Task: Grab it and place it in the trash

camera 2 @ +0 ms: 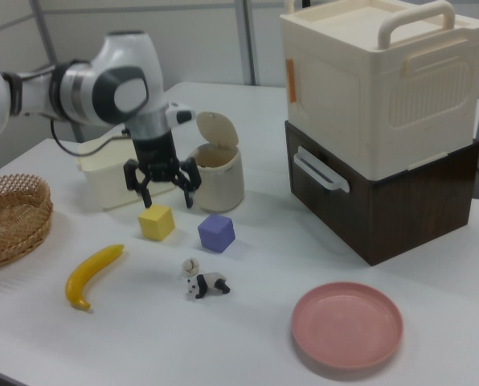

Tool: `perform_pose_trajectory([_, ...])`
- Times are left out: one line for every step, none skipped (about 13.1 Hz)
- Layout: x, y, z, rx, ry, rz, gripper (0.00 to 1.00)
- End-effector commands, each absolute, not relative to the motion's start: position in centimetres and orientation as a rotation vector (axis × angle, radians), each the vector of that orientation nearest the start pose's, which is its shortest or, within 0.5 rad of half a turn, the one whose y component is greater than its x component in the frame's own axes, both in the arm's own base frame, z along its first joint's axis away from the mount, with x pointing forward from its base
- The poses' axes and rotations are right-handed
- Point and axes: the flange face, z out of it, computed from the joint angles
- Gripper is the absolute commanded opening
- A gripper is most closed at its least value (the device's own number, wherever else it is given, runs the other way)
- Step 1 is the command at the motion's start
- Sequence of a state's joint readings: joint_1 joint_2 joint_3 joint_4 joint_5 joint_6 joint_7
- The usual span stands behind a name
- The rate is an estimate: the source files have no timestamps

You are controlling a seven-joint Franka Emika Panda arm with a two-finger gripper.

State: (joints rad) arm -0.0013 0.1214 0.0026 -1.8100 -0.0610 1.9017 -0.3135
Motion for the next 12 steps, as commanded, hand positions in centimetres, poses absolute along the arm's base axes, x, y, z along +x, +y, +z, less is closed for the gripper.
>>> perform_pose_trajectory([58.5, 0.4, 41.9, -3.127, -0.602, 0.053, 0.98])
perform_pose_trajectory([58.8, 0.3, 40.6, -3.124, -0.598, 0.075, 0.98])
perform_pose_trajectory([59.0, 0.2, 39.4, -3.123, -0.592, 0.094, 0.98])
perform_pose_trajectory([59.2, 0.0, 38.6, -3.123, -0.588, 0.094, 0.98])
perform_pose_trajectory([59.5, -0.1, 38.1, -3.125, -0.588, 0.087, 0.97])
perform_pose_trajectory([59.8, -0.6, 37.1, -3.129, -0.579, 0.088, 0.97])
perform_pose_trajectory([59.9, -0.8, 36.2, -3.132, -0.581, 0.102, 0.93])
perform_pose_trajectory([60.0, -1.0, 35.3, -3.136, -0.587, 0.126, 0.93])
perform_pose_trajectory([60.1, -1.4, 34.6, -3.146, -0.599, 0.148, 0.89])
perform_pose_trajectory([60.3, -1.6, 33.8, -3.150, -0.600, 0.150, 0.87])
perform_pose_trajectory([60.4, -2.1, 33.3, -3.153, -0.595, 0.146, 0.84])
perform_pose_trajectory([60.5, -2.1, 32.8, -3.152, -0.596, 0.146, 0.80])
